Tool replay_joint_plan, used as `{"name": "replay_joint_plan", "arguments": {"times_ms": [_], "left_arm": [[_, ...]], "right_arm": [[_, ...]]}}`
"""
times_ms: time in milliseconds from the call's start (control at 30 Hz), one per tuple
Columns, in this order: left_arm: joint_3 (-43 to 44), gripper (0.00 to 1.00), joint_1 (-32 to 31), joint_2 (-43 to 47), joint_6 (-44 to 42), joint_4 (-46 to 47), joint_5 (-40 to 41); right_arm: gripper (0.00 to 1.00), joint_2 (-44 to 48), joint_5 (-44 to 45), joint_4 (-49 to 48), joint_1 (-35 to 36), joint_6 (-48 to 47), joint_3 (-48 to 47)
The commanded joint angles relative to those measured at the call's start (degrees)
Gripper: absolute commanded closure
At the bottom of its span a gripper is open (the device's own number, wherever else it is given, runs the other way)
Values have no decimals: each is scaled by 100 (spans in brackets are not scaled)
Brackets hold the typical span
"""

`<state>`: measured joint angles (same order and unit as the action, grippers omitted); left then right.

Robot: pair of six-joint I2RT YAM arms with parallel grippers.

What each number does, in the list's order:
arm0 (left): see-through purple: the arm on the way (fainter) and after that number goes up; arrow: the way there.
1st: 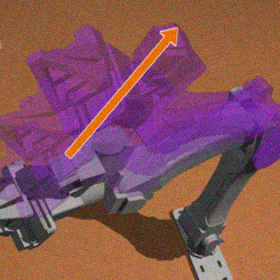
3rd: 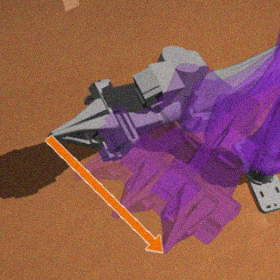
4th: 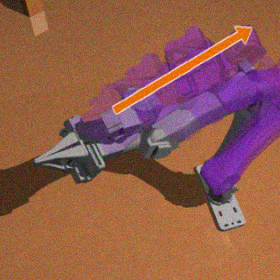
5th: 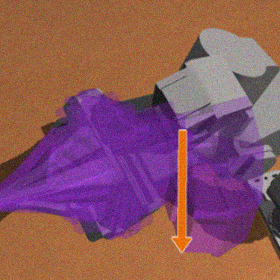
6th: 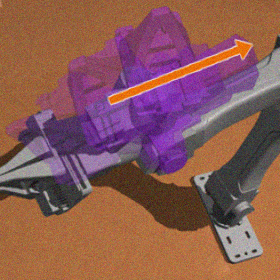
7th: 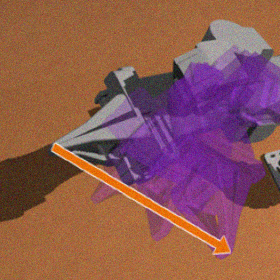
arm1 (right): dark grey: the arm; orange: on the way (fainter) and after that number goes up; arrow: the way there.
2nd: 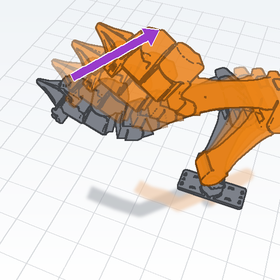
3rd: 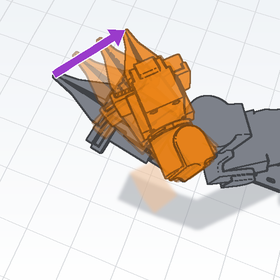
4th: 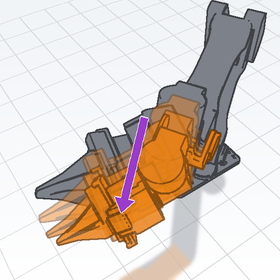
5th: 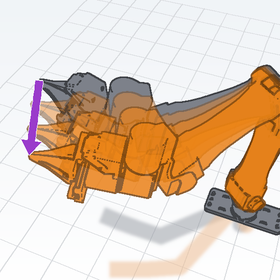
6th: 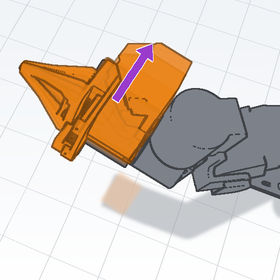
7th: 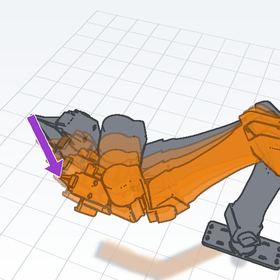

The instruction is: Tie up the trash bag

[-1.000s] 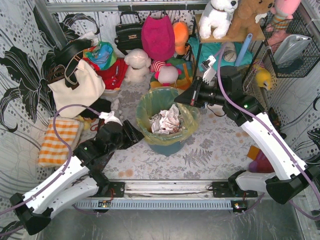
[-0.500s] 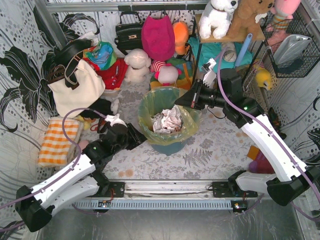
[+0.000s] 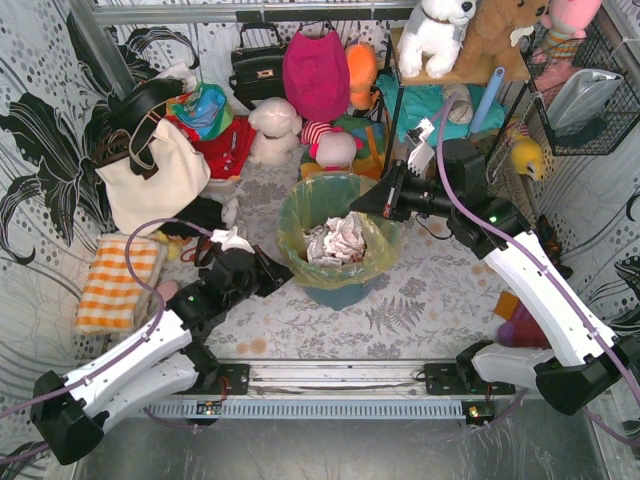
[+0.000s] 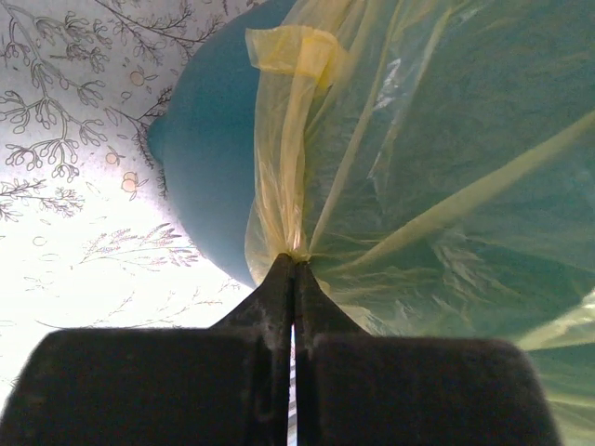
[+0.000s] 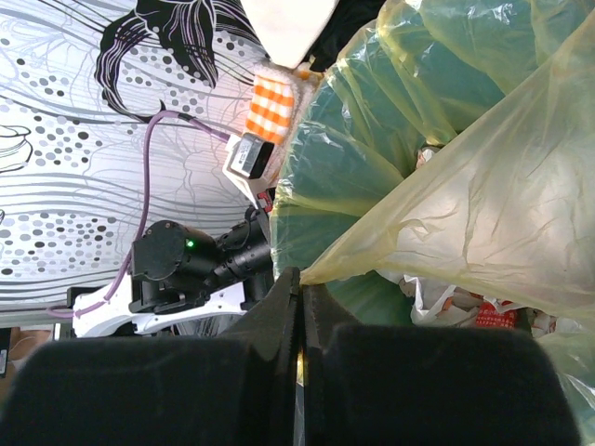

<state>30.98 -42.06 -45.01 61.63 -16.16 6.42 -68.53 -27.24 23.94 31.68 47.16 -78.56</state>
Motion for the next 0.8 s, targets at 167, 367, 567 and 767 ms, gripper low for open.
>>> {"name": "replay_joint_plan", "arguments": {"times_ms": [167,367,567,767], "left_arm": [[966,100,-21,514,-446,-562,281],[1681,100,-27,648,-866,-1295,270],[2219,100,-21,612,-1239,-1631,126],[2093,94,-23,559,-910,-2110,486]], "right_arm": [[100,121,-63,-70,-19,4,-54],[100,135,131,-29,-22,2,-66],[100,102,155,-85,-19,40,-71],[100,130,195,-86,-22,55,-84]]}}
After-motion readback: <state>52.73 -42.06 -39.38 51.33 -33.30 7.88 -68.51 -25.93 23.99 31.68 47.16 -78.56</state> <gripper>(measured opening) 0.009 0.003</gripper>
